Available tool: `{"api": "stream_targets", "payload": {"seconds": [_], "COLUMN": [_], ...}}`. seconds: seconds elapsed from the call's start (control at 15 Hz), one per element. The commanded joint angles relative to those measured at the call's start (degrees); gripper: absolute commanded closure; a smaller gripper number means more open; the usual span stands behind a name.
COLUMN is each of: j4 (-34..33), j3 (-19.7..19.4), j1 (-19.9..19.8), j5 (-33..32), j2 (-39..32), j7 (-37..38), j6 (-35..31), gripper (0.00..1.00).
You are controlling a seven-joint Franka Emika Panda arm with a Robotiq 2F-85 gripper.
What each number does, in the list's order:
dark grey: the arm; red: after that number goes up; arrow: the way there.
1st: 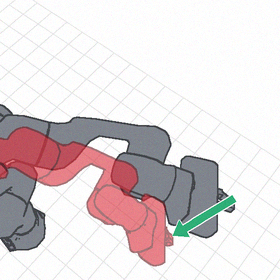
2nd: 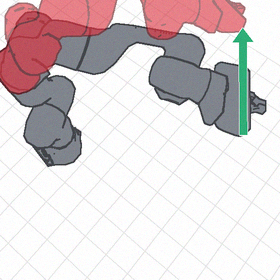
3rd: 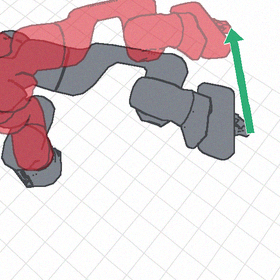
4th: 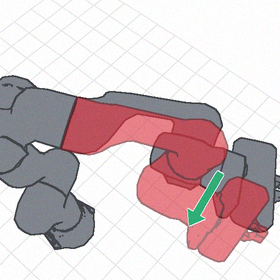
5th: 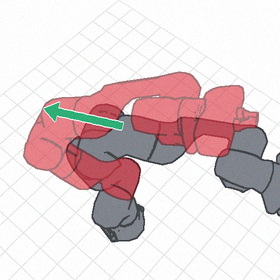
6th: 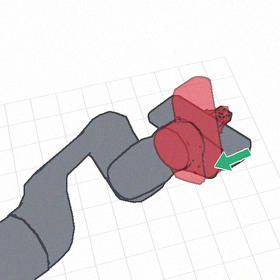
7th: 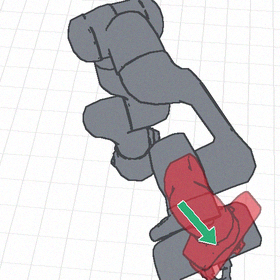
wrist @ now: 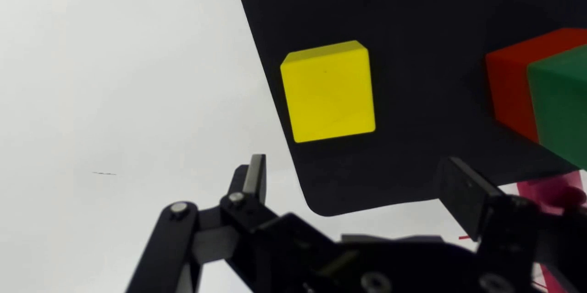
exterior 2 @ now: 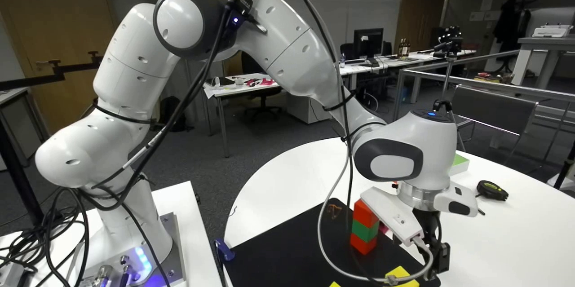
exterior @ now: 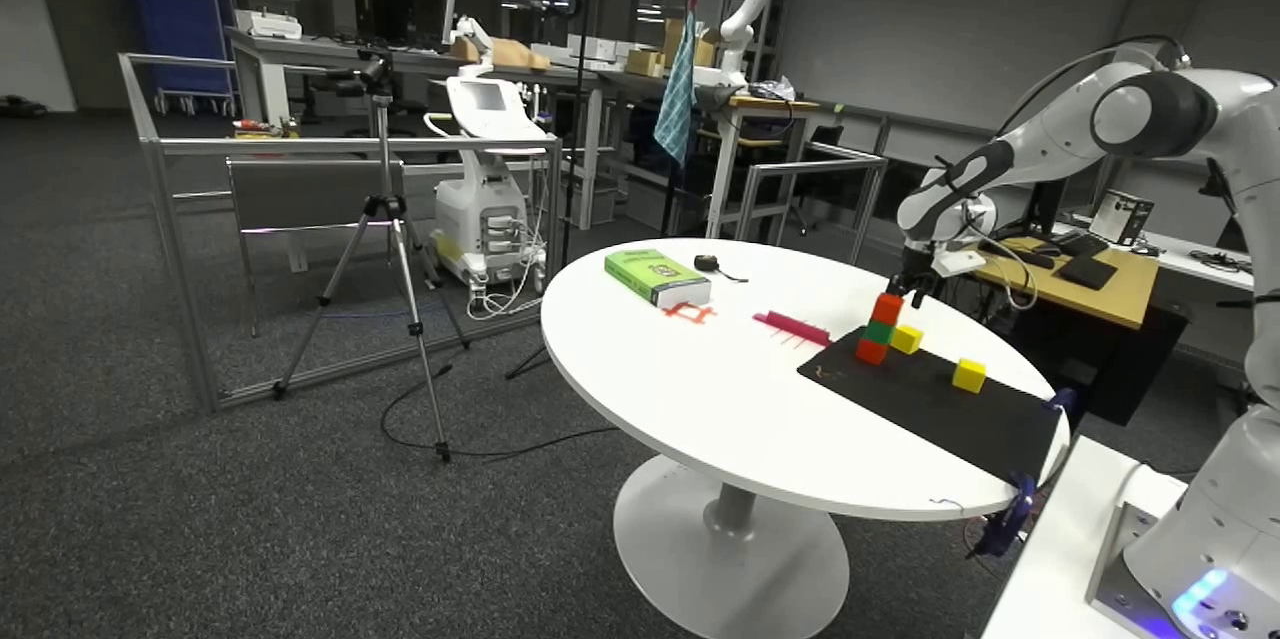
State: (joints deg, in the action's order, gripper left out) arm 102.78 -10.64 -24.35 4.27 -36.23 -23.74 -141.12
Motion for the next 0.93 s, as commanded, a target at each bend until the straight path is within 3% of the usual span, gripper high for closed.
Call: {"api": "stream_targets", "payload": {"seconds": [0.0,0.4,0.87], "j4": [-2.04,0.43,0.1], "j3": [0.26,0.85,4.2], "j1": [-1.51,-3.26,-5.7], "j5": [-1.09,-1.21,-0.16], "j2": [-1.25,0.62,0.47], "j7": [1.06,-2.36,-11.68], "j6": [2.99,3.56,6.32], "gripper": [0.0,0.0,0.0]}}
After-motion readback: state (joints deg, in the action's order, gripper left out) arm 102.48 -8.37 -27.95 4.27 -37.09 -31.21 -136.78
